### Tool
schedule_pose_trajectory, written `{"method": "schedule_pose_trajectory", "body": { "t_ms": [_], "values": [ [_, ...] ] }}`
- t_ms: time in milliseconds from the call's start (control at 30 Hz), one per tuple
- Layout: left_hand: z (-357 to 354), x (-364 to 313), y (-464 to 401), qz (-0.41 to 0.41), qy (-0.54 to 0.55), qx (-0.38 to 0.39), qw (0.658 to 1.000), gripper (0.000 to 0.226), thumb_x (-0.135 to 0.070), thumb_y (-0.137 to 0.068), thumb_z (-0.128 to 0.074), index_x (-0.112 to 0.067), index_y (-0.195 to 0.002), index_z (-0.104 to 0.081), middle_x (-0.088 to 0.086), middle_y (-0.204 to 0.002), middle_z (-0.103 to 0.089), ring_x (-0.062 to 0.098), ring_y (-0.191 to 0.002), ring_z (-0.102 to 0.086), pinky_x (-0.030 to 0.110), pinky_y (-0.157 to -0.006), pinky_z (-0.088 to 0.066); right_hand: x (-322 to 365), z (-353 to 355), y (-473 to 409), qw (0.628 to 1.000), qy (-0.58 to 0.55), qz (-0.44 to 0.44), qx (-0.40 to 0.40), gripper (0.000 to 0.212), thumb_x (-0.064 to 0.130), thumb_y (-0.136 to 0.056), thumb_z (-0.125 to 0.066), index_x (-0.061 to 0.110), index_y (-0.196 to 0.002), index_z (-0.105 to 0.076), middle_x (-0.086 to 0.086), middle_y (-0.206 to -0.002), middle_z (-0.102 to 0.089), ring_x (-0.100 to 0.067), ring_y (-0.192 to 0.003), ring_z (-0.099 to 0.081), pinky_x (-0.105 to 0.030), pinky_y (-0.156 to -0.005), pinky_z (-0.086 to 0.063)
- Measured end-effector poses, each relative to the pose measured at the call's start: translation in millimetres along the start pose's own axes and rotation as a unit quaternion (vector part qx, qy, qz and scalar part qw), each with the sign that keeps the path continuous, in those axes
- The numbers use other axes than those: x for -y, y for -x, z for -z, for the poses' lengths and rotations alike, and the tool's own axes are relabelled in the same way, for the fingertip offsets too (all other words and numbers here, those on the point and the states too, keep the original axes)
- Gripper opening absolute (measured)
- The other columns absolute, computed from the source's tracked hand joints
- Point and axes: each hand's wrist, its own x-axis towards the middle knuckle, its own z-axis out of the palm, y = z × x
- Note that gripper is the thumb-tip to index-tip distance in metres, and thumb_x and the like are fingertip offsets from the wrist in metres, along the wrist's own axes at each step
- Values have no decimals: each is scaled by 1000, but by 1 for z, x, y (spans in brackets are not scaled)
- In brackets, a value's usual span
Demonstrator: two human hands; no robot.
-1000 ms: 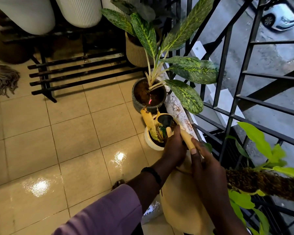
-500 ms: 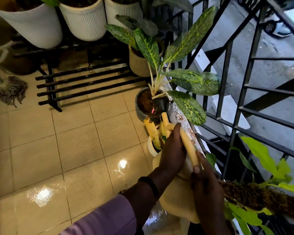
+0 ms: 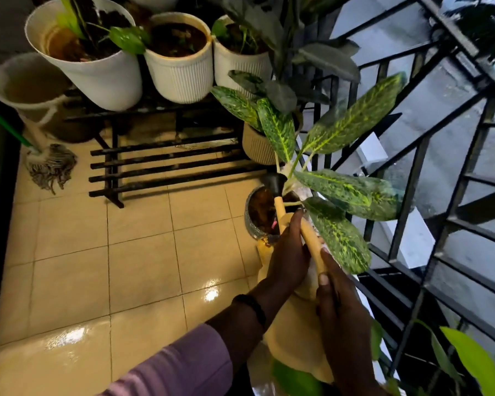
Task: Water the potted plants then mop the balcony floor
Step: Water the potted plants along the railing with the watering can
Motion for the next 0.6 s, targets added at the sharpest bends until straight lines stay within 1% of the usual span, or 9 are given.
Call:
{"method": "schedule_pose_trajectory", "body": {
  "t_ms": [100,167,233,300,400,467,500,533,600],
  "values": [
    [4,-1,-23,29,-3,20,999,68,-6,-103,-50,-14,-159,-13,19,-141,-59,34,-124,-61,47,-99,-50,2,-4,-29,999,20,-4,33,42,49,-94,-35,57,-135,-35,25,-112,-53,12,-86,-49,-5,-64,-39],
    [7,-2,-40,46,0,19,999,67,-7,-103,-50,-11,-159,-12,22,-139,-58,35,-122,-61,44,-98,-49,3,-8,-50,998,31,-7,58,41,49,-94,-35,60,-133,-33,15,-107,-64,5,-75,-55,-3,-55,-37],
    [10,-1,-55,55,6,11,998,66,-8,-103,-50,-11,-159,-14,23,-133,-61,35,-117,-62,45,-94,-50,5,-13,-70,997,33,-7,74,41,49,-93,-36,63,-131,-31,8,-100,-69,10,-65,-57,-4,-49,-39],
    [12,2,-71,67,13,6,998,66,-10,-104,-49,-12,-159,-14,22,-131,-62,35,-116,-63,45,-95,-50,7,-19,-86,996,31,-2,79,41,49,-92,-38,62,-131,-34,17,-101,-64,23,-70,-55,0,-54,-39],
    [12,12,-87,93,31,5,995,65,-14,-105,-49,-15,-160,-14,18,-134,-62,31,-120,-62,38,-96,-50,11,-25,-105,996,21,0,88,42,47,-92,-40,57,-132,-38,32,-112,-49,40,-79,-40,7,-63,-36],
    [13,18,-95,101,27,14,994,65,-17,-105,-48,-16,-160,-13,16,-136,-61,29,-121,-62,32,-92,-47,13,-28,-113,995,28,0,97,41,46,-93,-41,55,-133,-39,36,-104,-50,38,-78,-43,7,-62,-37],
    [15,21,-100,103,26,16,994,65,-17,-105,-48,-16,-160,-14,15,-138,-59,29,-122,-60,29,-91,-46,14,-29,-116,994,35,-3,100,41,44,-94,-42,53,-134,-40,32,-95,-53,35,-76,-46,5,-60,-39],
    [17,21,-103,109,32,15,993,62,-17,-105,-47,-15,-159,-17,15,-141,-57,29,-126,-58,27,-95,-46,16,-30,-119,993,43,-4,106,41,43,-95,-42,49,-135,-41,26,-91,-55,33,-73,-47,4,-59,-40],
    [20,17,-110,127,52,16,990,51,-17,-106,-41,-12,-156,-30,17,-147,-52,33,-134,-53,36,-110,-44,21,-28,-126,992,60,1,111,42,42,-96,-41,44,-137,-43,18,-93,-59,29,-69,-49,3,-57,-40]
  ]
}}
